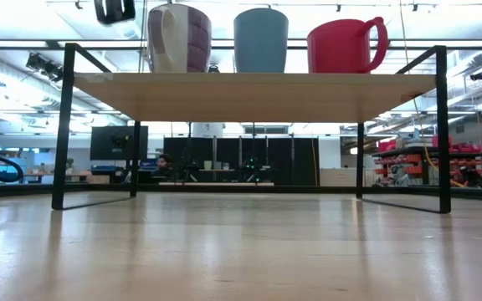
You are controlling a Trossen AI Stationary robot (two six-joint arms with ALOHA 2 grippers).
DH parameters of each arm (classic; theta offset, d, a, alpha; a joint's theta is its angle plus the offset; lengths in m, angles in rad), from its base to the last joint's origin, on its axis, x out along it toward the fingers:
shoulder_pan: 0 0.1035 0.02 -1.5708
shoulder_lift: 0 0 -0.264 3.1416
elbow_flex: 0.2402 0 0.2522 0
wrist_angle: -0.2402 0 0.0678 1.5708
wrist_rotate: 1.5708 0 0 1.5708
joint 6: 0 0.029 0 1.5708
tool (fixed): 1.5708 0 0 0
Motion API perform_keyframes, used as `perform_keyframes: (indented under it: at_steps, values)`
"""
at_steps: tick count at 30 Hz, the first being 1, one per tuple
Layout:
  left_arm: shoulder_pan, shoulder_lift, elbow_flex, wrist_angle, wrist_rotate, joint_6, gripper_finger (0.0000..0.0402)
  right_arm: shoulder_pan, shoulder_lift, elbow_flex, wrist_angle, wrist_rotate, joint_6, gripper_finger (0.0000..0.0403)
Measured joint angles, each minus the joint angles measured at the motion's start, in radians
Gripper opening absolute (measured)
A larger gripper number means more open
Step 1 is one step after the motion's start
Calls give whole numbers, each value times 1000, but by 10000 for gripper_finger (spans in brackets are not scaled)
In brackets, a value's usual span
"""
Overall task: Stack small to large cups/mugs on shelf
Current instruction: Put the purple mug to the left of the blue cup on the shelf, then return to home position
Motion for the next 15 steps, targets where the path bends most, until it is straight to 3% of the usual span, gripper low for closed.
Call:
perform_keyframes:
  at_steps: [10, 15]
  values:
    - [0, -176, 29, 10, 0, 111, 71, 0, -110, 2, 215, -229, -178, 12]
    - [0, -232, 29, 11, 0, 184, 74, 0, -182, 2, 214, -247, -218, 12]
